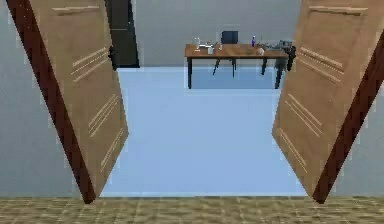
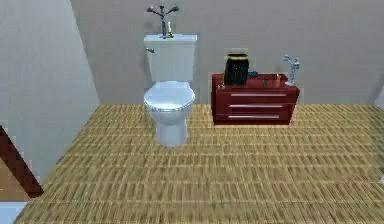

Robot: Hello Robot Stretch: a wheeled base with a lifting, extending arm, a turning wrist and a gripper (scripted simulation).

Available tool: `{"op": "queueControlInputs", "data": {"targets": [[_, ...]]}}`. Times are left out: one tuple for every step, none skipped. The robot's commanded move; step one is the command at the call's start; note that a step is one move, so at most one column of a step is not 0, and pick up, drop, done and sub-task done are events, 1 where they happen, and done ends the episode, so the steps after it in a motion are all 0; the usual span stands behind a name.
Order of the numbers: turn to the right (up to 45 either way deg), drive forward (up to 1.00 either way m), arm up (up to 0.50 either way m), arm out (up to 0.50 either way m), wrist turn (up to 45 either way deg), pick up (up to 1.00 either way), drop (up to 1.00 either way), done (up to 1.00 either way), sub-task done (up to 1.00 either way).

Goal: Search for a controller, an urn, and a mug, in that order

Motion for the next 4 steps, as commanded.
{"op": "queueControlInputs", "data": {"targets": [[0.0,1.00,0.00,0.00,0.0,0.00,0.00,0.00,0.00],[0.0,0.80,0.00,0.00,0.0,0.00,0.00,0.00,0.00],[-6.0,0.00,0.00,0.00,0.0,0.00,0.00,0.00,0.00],[-3.0,0.00,0.00,0.00,0.0,0.00,0.00,0.00,0.00]]}}
